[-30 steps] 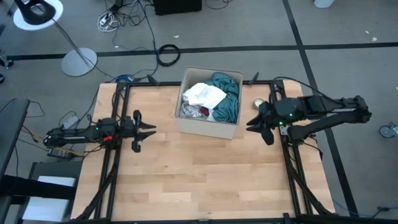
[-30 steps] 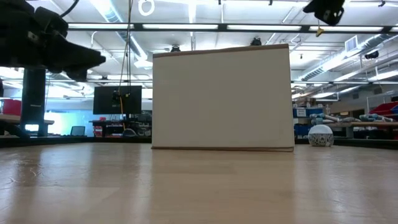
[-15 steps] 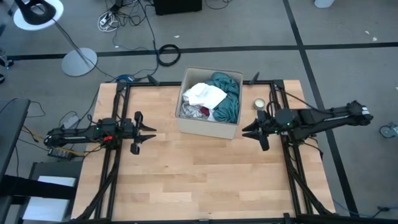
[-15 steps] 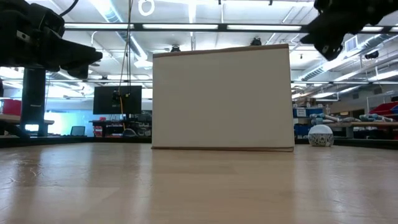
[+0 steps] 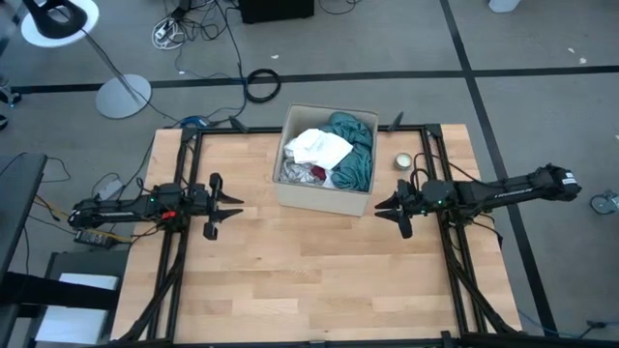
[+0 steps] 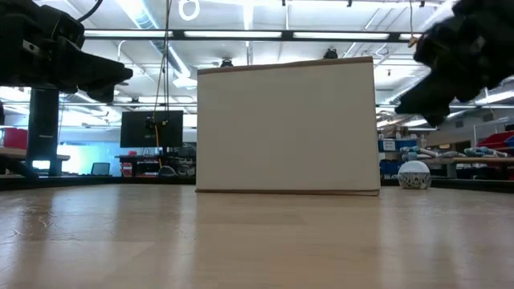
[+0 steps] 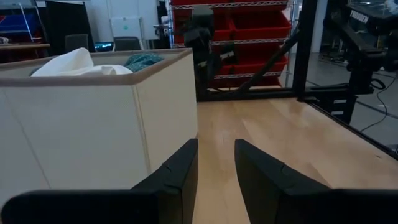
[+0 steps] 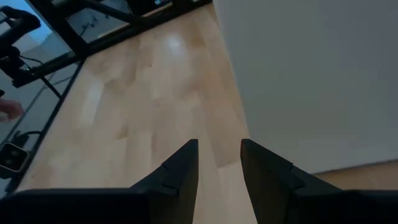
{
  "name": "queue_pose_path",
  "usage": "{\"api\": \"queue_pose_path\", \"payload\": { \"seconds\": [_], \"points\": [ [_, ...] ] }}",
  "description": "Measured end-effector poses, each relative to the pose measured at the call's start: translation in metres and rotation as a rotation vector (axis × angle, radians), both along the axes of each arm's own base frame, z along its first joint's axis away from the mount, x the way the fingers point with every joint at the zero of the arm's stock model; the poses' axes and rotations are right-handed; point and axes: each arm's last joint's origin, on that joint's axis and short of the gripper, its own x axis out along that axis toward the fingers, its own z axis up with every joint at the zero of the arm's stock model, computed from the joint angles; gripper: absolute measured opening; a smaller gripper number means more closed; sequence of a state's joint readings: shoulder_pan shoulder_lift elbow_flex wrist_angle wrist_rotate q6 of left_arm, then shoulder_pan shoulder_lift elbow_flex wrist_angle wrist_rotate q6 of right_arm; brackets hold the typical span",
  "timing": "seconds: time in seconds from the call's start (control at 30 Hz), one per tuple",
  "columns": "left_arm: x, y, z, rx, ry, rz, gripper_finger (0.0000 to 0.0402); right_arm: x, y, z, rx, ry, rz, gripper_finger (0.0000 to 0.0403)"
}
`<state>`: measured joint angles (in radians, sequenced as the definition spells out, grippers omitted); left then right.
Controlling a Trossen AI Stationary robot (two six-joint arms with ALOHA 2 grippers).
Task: Sort clothes
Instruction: Return to Home Position
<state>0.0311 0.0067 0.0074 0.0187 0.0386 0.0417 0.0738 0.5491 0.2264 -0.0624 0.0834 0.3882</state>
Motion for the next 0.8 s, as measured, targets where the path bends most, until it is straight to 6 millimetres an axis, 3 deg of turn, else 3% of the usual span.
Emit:
{"api": "queue_pose_path", "payload": {
  "seconds": [0.27, 0.63, 0.8],
  "points": [
    [0.0, 0.0, 0.001, 0.0, -0.013, 0.0, 0.011, -0.008, -0.001, -0.042, -0.025, -0.097, 0.004, 0.0123],
    [0.0, 0.0, 0.002, 0.0, -0.022, 0.001, 0.011, -0.013, -0.002, -0.055, -0.237, 0.03, 0.087, 0.0123],
    [0.0, 0.0, 0.002, -0.001, -0.025, 0.001, 0.011, -0.015, -0.002, -0.06, -0.218, 0.081, 0.089, 0.0122]
  ]
}}
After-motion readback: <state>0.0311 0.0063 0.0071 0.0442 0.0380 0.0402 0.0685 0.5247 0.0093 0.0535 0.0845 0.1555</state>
